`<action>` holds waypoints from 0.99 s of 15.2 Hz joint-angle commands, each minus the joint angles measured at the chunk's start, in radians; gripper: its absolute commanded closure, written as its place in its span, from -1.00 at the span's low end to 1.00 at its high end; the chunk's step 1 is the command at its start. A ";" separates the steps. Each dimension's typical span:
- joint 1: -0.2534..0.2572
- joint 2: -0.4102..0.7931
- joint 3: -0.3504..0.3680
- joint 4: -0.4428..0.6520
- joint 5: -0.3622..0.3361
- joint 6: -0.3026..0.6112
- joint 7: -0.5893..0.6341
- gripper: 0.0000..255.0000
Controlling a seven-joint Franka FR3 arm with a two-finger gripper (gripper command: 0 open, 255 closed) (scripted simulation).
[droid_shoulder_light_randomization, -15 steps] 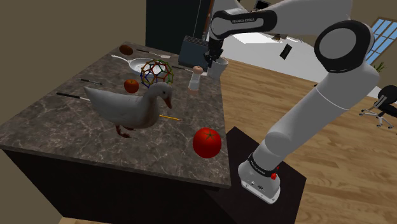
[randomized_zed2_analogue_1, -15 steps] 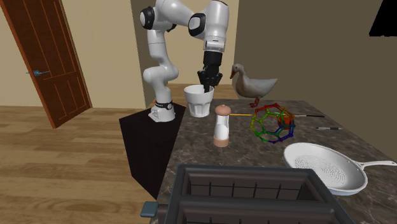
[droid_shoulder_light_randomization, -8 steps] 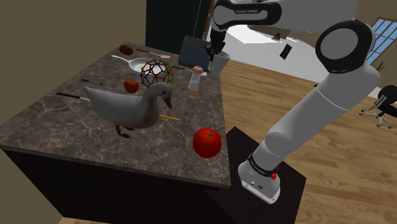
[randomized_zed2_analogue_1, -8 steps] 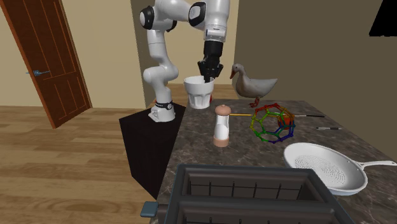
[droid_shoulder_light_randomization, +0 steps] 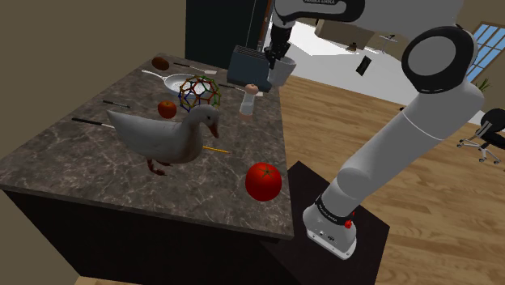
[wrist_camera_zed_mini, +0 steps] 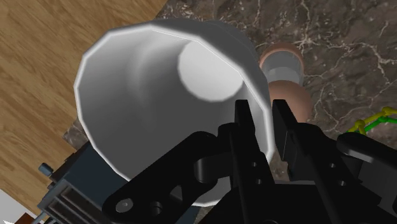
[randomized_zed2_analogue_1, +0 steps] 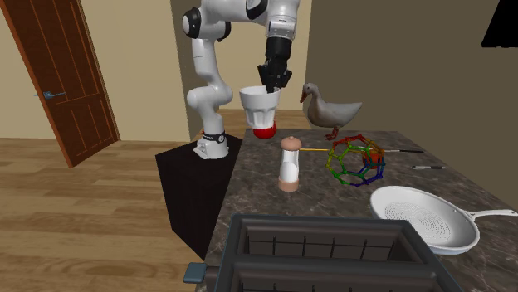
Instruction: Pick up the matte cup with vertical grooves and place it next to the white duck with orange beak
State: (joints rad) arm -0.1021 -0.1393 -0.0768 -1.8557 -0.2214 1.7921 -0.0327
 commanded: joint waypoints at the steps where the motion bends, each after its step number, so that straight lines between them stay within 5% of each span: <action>1: 0.000 0.002 0.001 0.030 0.001 -0.027 -0.005 1.00; 15: 0.003 0.047 0.004 0.271 0.009 -0.220 -0.042 1.00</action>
State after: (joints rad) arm -0.1006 -0.0910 -0.0738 -1.5977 -0.2124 1.5863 -0.0743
